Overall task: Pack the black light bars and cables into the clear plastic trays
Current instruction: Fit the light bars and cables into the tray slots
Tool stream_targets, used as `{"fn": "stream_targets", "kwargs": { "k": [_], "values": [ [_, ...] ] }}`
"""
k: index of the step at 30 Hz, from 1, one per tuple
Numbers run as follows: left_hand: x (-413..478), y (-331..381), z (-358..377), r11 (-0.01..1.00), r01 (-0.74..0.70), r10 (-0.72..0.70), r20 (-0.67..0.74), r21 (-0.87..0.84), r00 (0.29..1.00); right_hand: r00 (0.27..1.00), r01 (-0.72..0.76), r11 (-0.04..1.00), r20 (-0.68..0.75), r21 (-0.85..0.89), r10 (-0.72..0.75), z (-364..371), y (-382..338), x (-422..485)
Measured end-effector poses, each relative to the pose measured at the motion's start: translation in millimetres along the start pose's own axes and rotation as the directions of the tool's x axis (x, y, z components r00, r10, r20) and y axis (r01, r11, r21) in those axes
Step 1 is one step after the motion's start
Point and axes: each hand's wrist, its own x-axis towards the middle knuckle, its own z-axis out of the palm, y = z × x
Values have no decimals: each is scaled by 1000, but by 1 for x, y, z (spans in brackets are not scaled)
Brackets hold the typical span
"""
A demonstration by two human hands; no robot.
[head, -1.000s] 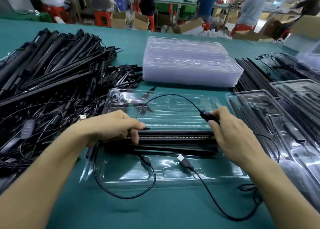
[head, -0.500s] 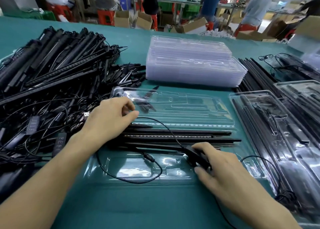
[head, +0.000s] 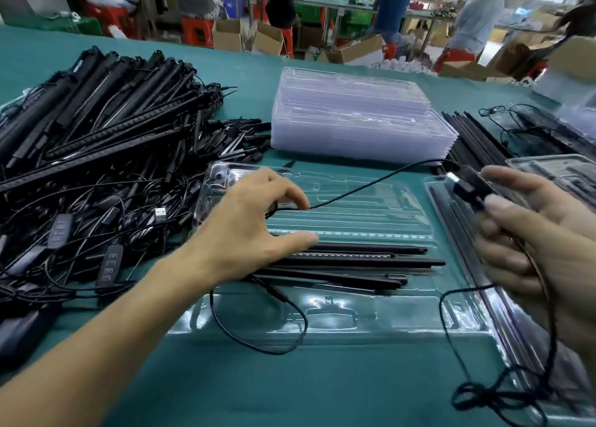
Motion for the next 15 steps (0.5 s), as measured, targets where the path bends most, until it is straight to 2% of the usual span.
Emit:
{"fn": "stream_targets", "kwargs": {
  "k": [2, 3, 4, 5, 6, 7, 8, 9, 11, 13, 15],
  "values": [
    [-2, 19, 2, 982, -135, 145, -68, 135, 987, 998, -65, 986, -8, 155, 67, 9, 1, 5],
    [-2, 28, 3, 966, -215, 228, -79, 146, 971, 997, -71, 977, -18, 199, 76, 13, 4, 6],
    [-3, 38, 4, 959, -274, 278, -46, 74, 960, 997, -69, 970, -28, 231, 78, 20, 6, 7],
    [-3, 47, 5, 962, -264, 267, 38, -72, 963, 997, -66, 963, -27, 261, 75, 27, 9, 7],
    [-4, 56, 5, 959, -152, 199, 185, -240, 962, 997, -64, 954, -26, 293, 75, 35, 12, 7],
    [-5, 63, 9, 931, 21, 119, 358, -363, 926, 997, -63, 943, -21, 326, 74, 41, 15, 8],
    [-7, 69, 15, 888, 174, 64, 490, -426, 869, 997, -58, 931, -17, 360, 69, 47, 17, 9],
    [-10, 74, 22, 863, 252, 41, 557, -438, 829, 998, -50, 917, -11, 395, 59, 52, 19, 9],
    [-17, 81, 36, 843, 277, 46, 575, -461, 817, 999, -36, 892, -15, 450, 48, 55, 25, 13],
    [-21, 86, 40, 706, 402, 26, 589, -583, 808, 999, 5, 902, -39, 432, 13, 55, 26, 13],
    [-21, 84, 35, 556, 501, -30, 586, -663, 810, 994, 54, 952, -103, 302, -24, 42, 27, 17]
  ]
}}
